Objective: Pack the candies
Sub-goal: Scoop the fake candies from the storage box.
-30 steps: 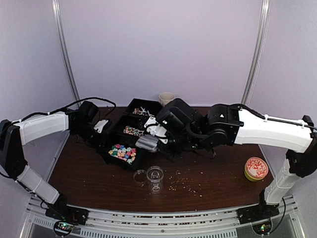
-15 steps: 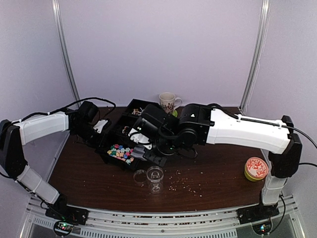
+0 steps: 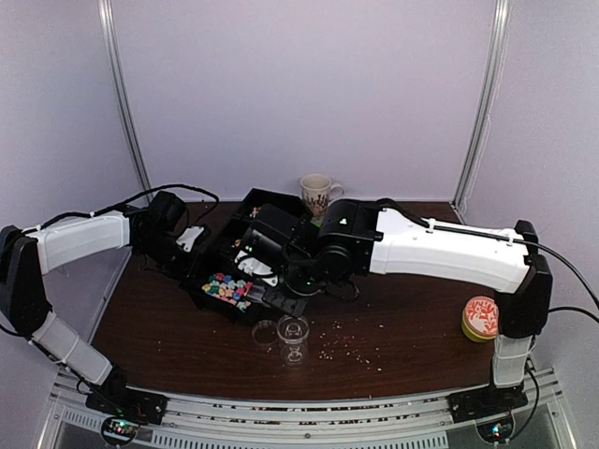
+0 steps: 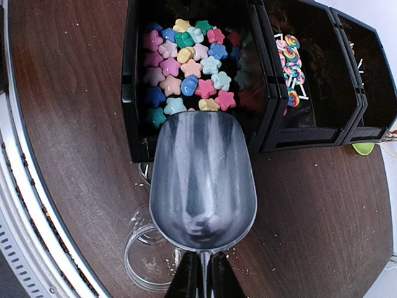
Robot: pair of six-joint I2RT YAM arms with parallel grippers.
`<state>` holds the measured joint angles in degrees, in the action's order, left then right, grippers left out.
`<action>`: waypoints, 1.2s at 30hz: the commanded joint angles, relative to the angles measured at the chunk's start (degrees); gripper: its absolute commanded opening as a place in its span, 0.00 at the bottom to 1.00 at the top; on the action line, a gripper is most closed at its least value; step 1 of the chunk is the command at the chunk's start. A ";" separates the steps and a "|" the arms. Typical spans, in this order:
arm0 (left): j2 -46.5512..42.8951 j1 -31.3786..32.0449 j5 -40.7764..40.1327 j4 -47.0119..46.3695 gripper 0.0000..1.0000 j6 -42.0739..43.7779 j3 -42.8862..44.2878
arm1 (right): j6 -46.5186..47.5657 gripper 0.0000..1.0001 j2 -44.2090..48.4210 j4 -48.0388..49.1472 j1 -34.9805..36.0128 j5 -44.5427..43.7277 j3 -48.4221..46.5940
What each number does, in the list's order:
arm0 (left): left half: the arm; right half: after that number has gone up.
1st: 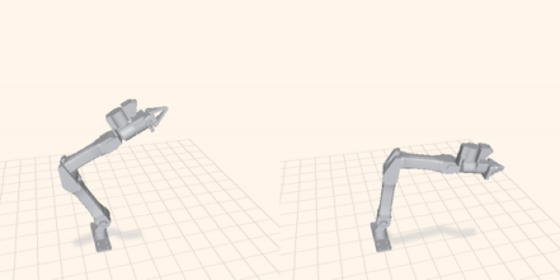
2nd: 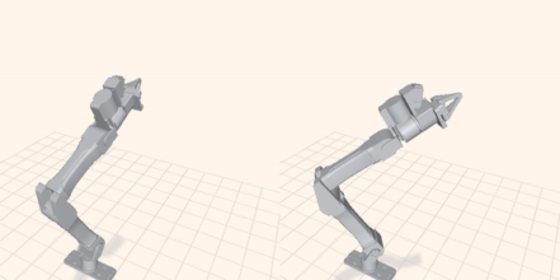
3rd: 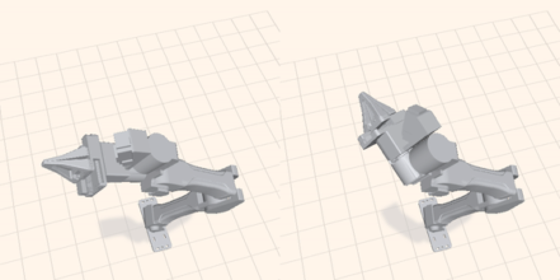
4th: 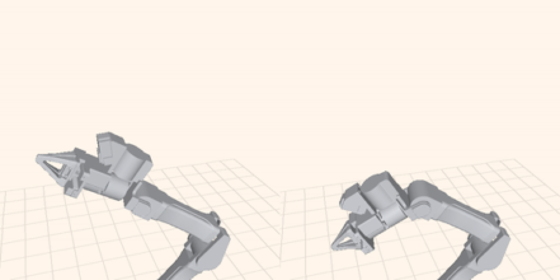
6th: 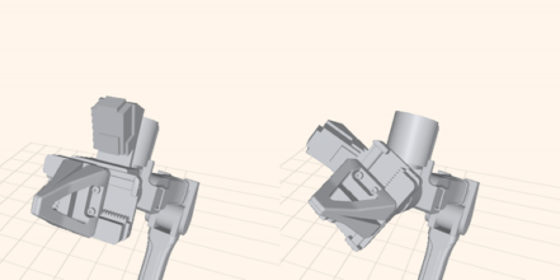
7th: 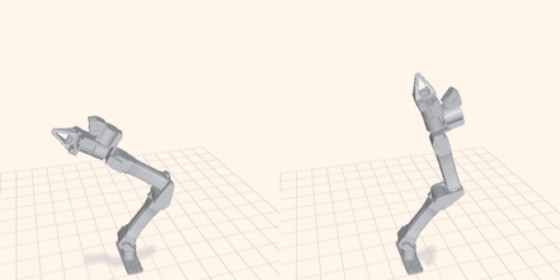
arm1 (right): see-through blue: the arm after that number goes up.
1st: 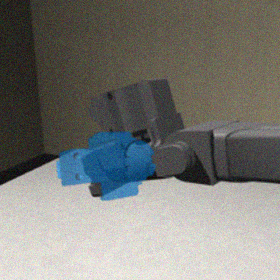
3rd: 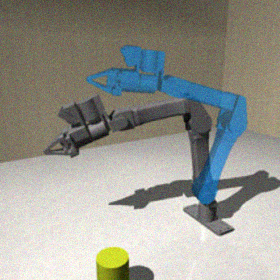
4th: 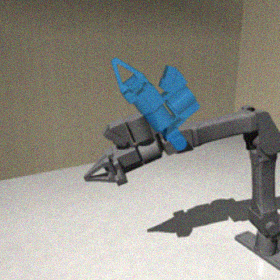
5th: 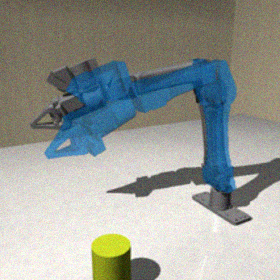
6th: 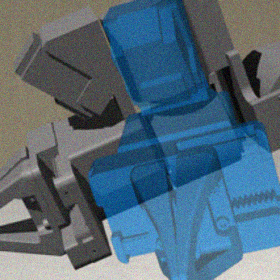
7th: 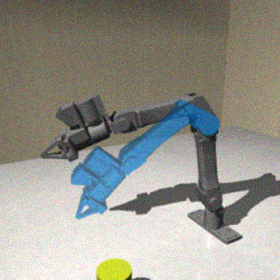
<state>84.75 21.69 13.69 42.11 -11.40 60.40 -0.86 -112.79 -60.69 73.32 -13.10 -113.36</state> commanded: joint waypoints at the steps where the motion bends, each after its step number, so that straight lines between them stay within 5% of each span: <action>1: -4.66 -0.12 3.00 -11.43 0.00 1.19 1.80 | -1.08 0.00 -0.99 -1.04 0.29 -1.84 -2.76; 36: -5.05 -0.07 3.18 -11.70 0.00 1.38 1.83 | -0.89 0.00 -2.89 -2.01 0.19 -2.96 -4.23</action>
<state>83.77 21.69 13.02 42.06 -10.94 60.38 -1.48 -114.80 -62.37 73.32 -14.52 -116.01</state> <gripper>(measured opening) 0.083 0.063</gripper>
